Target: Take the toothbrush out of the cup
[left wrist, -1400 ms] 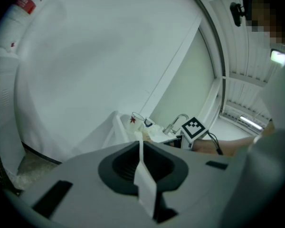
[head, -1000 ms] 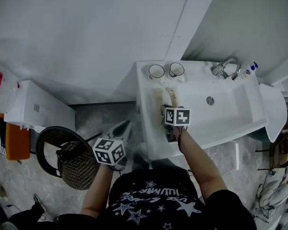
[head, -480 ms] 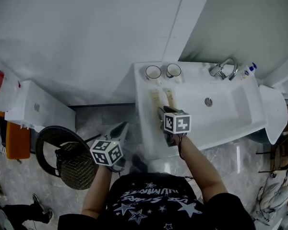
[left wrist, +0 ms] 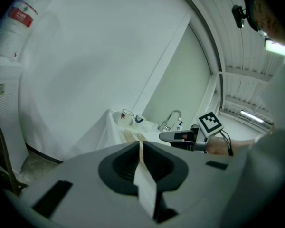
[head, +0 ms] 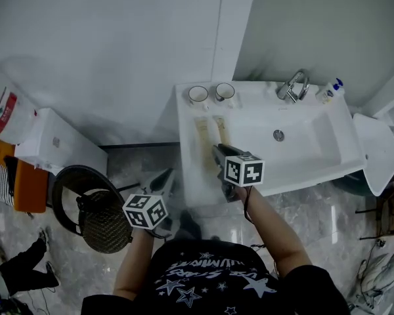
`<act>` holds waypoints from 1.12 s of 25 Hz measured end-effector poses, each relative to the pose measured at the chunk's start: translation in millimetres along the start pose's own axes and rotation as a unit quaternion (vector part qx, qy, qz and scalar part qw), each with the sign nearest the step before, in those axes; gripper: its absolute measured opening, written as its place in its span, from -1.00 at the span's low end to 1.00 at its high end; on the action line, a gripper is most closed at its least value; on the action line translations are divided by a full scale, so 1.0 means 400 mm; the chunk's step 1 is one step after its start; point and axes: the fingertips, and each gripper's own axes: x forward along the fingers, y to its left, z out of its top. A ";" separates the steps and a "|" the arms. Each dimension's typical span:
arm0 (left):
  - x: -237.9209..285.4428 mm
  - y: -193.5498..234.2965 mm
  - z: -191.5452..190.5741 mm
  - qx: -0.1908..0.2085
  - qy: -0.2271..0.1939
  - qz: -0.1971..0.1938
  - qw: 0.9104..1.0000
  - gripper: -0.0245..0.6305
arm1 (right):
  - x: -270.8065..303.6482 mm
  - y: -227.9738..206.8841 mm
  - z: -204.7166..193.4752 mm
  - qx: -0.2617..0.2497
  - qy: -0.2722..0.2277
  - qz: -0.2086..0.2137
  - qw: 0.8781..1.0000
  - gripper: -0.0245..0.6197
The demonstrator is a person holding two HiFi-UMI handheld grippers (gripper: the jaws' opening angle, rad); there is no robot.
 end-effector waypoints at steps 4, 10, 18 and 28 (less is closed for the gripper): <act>-0.024 -0.064 -0.018 0.009 -0.005 0.003 1.000 -0.82 | -0.069 -0.006 -0.020 -0.006 -0.008 0.008 1.000 -0.76; -0.062 -0.165 -0.055 0.021 -0.010 0.005 1.000 -0.82 | -0.170 -0.013 -0.060 -0.014 -0.013 0.022 1.000 -0.83; -0.129 -0.281 -0.130 0.027 -0.013 0.014 0.999 -0.82 | -0.300 -0.029 -0.129 -0.013 -0.016 0.031 0.999 -0.86; -0.196 -0.355 -0.180 0.045 -0.013 0.032 0.998 -0.82 | -0.386 -0.025 -0.206 -0.021 -0.021 0.041 0.999 -0.87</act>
